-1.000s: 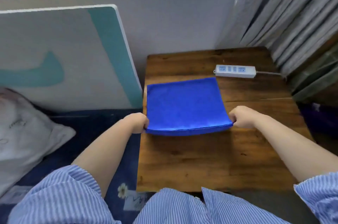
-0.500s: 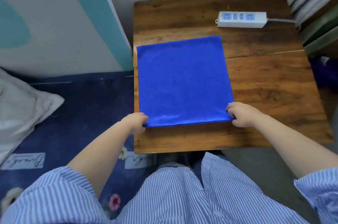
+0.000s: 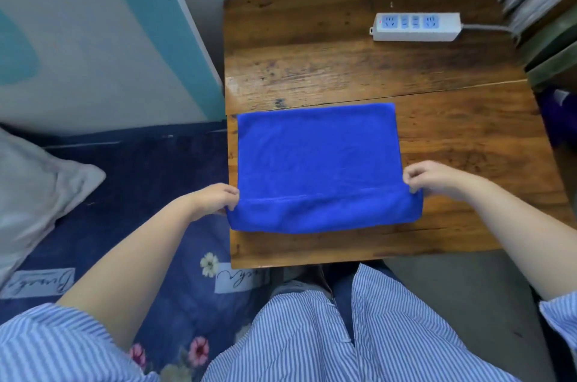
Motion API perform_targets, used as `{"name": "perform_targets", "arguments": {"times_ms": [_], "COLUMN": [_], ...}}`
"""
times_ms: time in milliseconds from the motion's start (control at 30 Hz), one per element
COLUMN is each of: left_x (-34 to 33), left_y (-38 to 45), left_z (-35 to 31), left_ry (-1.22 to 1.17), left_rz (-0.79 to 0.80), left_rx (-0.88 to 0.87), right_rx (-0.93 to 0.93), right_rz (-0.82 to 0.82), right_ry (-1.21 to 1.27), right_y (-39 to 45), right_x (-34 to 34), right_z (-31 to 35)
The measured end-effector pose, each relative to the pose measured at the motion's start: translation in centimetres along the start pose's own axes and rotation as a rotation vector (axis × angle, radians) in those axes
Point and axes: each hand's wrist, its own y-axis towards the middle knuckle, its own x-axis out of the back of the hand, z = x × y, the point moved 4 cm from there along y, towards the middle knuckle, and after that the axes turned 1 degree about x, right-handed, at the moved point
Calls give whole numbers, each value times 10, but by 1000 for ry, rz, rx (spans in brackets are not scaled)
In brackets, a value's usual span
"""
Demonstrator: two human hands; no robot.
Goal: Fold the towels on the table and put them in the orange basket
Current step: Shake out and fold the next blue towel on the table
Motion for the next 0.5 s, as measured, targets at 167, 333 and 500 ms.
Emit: {"name": "perform_targets", "arguments": {"times_ms": [167,333,500], "left_x": [44,71,79], "left_y": [9,43,82], "left_z": [-32,-53,-66], "left_ry": [-328,-474,-582], "left_rz": [-167,-284,-341], "left_rx": [-139,-208,-209], "right_rx": [201,235,216], "right_rz": [-314,-548,-626], "right_ry": [298,431,441], "right_y": [18,49,81], "right_x": [42,55,66], "right_z": [36,45,43]}}
